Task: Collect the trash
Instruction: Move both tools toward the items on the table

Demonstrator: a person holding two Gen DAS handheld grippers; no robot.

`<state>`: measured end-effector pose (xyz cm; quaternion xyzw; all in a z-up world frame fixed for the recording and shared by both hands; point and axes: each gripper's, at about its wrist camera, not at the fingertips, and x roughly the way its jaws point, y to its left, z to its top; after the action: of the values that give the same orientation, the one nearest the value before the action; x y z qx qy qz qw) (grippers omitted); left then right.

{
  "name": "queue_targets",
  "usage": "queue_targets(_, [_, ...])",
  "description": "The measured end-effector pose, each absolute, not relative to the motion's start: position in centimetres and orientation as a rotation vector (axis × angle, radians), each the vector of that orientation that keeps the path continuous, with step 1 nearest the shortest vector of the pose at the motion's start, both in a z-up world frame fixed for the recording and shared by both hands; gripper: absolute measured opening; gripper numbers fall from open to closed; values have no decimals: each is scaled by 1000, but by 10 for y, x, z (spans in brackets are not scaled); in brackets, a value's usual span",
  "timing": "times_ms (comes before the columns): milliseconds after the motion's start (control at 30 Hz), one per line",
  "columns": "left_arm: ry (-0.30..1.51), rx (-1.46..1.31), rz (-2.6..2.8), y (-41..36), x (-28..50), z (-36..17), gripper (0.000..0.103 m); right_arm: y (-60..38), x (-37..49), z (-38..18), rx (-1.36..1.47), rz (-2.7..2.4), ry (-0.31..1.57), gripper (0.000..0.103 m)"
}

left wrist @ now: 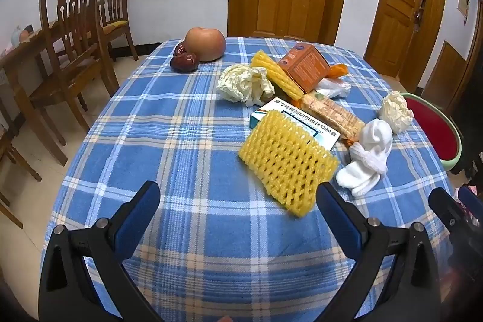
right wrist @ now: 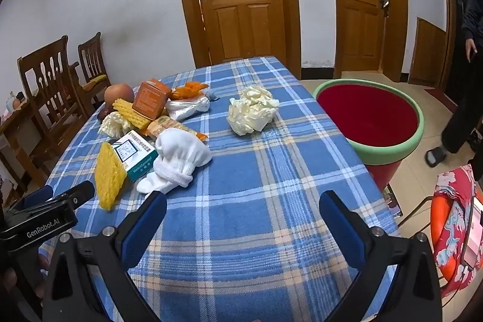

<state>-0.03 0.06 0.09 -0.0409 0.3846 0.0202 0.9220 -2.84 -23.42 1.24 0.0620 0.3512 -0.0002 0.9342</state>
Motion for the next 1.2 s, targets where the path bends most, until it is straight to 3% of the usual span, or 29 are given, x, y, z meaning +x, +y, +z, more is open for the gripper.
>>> queue_targets(1200, [833,-61,-22,1,38,-9,102,-225,5,16,79,28,755,103])
